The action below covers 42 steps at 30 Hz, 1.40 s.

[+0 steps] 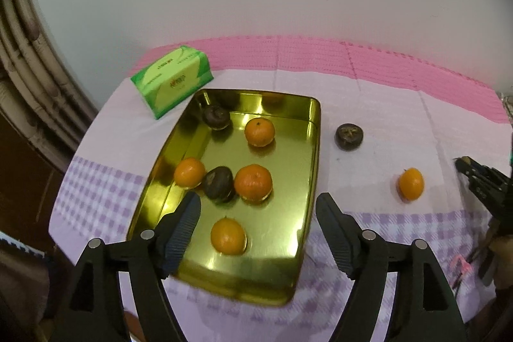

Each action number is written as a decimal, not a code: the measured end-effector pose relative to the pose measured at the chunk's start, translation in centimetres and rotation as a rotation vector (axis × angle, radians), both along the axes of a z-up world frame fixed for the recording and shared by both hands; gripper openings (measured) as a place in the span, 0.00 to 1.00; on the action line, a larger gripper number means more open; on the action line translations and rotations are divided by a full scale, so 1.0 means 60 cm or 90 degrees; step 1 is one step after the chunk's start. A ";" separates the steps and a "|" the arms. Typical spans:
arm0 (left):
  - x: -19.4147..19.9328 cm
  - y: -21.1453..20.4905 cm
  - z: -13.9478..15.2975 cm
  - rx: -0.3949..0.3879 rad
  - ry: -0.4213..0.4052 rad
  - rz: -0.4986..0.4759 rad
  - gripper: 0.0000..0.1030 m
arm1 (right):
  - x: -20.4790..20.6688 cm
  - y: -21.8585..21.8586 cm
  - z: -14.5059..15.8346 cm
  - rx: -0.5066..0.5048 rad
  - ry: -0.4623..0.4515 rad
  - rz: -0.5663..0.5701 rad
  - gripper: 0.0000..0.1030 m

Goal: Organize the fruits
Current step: 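Lower the orange into the tin with the left gripper while the right holds the lime, then carry the lime over the tin with the right gripper and release it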

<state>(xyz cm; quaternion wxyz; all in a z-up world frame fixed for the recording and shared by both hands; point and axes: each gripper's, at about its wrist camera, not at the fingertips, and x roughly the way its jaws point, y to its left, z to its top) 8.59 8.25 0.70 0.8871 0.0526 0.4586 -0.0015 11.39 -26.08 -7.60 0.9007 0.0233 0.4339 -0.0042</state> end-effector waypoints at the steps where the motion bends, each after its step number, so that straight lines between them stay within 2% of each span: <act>1: -0.010 0.002 0.006 -0.004 -0.002 0.003 0.76 | -0.002 0.001 0.000 -0.001 0.000 0.001 0.21; 6: -0.053 0.012 0.013 -0.014 -0.003 0.024 0.82 | -0.019 0.011 0.006 0.000 0.001 0.008 0.21; 11: -0.087 0.026 0.003 -0.025 0.011 0.044 0.82 | -0.038 0.023 0.026 -0.002 -0.010 0.016 0.21; 18: -0.129 0.073 0.008 -0.006 -0.027 0.100 0.83 | -0.062 0.058 0.077 0.001 -0.040 0.046 0.21; 23: -0.139 0.087 0.002 0.002 -0.037 0.106 0.83 | -0.070 0.115 0.117 0.017 -0.059 0.098 0.21; 31: -0.136 0.104 -0.002 0.007 -0.046 0.118 0.83 | -0.067 0.253 0.175 0.035 -0.080 0.216 0.21; 36: -0.131 0.125 -0.005 -0.006 -0.044 0.145 0.83 | -0.046 0.331 0.182 0.060 -0.069 0.276 0.21; 42: -0.128 0.133 -0.010 -0.010 -0.035 0.144 0.83 | -0.019 0.402 0.173 0.073 -0.050 0.316 0.21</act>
